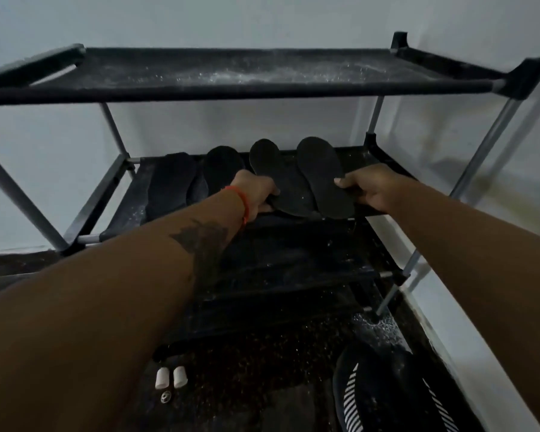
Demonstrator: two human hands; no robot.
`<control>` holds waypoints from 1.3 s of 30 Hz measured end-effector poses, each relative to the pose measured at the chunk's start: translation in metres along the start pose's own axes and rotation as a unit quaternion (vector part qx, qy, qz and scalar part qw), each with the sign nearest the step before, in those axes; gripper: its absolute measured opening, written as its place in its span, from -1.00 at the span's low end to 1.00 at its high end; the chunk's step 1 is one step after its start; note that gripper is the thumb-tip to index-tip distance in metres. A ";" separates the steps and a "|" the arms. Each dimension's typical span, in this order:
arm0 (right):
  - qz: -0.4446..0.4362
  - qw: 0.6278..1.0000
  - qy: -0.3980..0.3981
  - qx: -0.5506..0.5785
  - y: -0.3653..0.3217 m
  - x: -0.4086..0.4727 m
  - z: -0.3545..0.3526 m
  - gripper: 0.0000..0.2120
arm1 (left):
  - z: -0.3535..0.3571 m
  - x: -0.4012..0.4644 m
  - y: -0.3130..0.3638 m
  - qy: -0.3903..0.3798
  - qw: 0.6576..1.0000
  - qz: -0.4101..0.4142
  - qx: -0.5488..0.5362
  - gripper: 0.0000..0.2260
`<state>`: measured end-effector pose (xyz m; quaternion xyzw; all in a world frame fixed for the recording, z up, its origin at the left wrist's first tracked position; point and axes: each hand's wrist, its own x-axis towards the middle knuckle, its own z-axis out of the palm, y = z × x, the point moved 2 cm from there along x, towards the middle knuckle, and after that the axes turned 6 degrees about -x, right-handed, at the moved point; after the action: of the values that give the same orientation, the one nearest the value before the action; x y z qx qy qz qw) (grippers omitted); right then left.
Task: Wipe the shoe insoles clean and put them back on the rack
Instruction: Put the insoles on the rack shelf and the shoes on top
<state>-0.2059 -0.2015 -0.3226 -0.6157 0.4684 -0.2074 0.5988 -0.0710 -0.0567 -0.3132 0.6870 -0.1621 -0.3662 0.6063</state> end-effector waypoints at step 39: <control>0.099 0.891 0.158 -0.414 0.349 -0.225 -0.102 -0.40 | 0.095 -0.175 -0.312 -0.175 0.879 -0.036 0.442 -0.20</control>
<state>-0.5108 -0.0165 -0.5588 -0.7174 0.6585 -0.0293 0.2254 -0.3255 0.0587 -0.5559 0.8140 -0.3854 -0.3921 0.1874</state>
